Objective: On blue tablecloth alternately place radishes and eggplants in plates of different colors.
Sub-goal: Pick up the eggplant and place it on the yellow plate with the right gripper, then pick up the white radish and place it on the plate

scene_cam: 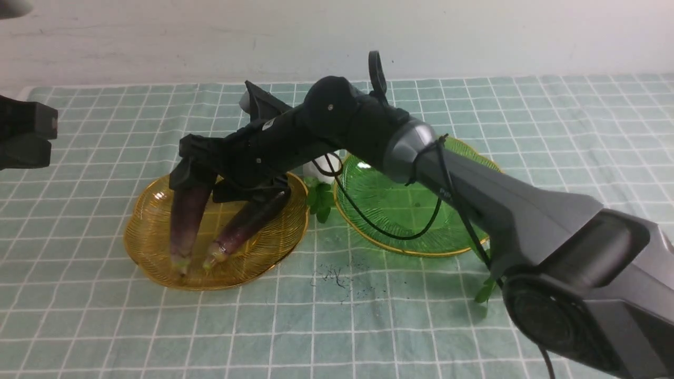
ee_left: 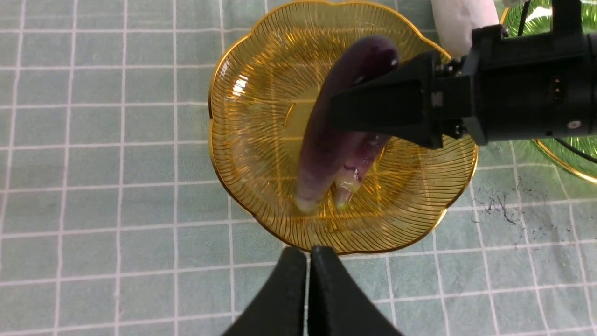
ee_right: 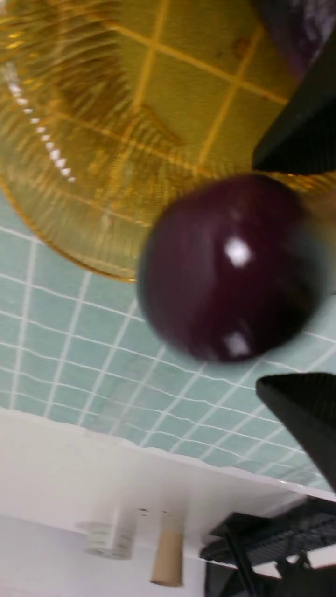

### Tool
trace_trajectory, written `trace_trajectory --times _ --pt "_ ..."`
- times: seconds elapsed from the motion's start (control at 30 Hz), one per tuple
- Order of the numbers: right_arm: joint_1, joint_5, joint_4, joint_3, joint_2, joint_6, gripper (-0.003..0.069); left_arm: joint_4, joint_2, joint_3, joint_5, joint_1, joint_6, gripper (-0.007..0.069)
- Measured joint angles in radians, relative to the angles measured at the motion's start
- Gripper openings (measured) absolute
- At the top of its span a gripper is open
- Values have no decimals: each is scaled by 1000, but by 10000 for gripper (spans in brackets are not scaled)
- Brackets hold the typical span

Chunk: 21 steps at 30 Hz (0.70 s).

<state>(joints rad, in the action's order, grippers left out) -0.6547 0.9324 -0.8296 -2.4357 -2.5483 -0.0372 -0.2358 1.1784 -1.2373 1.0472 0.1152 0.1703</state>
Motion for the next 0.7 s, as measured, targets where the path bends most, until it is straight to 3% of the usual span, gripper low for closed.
trace_trajectory --times 0.13,0.23,0.3,0.33,0.4,0.47,0.53,0.7 --pt "43 104 0 -33 13 0 576 0 0 0 0 0 0 -8" --pt "109 245 14 -105 39 29 524 -9 0 0 0 0 0 -8" --pt "161 300 70 -167 83 37 374 -25 0 0 -3 -6 1 -8" --pt "166 301 76 -171 89 37 358 -27 0 0 -4 -8 3 -8" --pt "227 311 174 -184 188 21 130 -53 17 0 -29 -48 22 -8" --pt "280 316 278 -163 314 22 18 -62 53 -6 -55 -106 29 -8" --pt "291 316 311 -145 364 26 6 -61 77 -17 -59 -135 29 -8" --pt "313 327 600 136 629 54 -14 -22 232 -118 -75 -261 -44 -8"
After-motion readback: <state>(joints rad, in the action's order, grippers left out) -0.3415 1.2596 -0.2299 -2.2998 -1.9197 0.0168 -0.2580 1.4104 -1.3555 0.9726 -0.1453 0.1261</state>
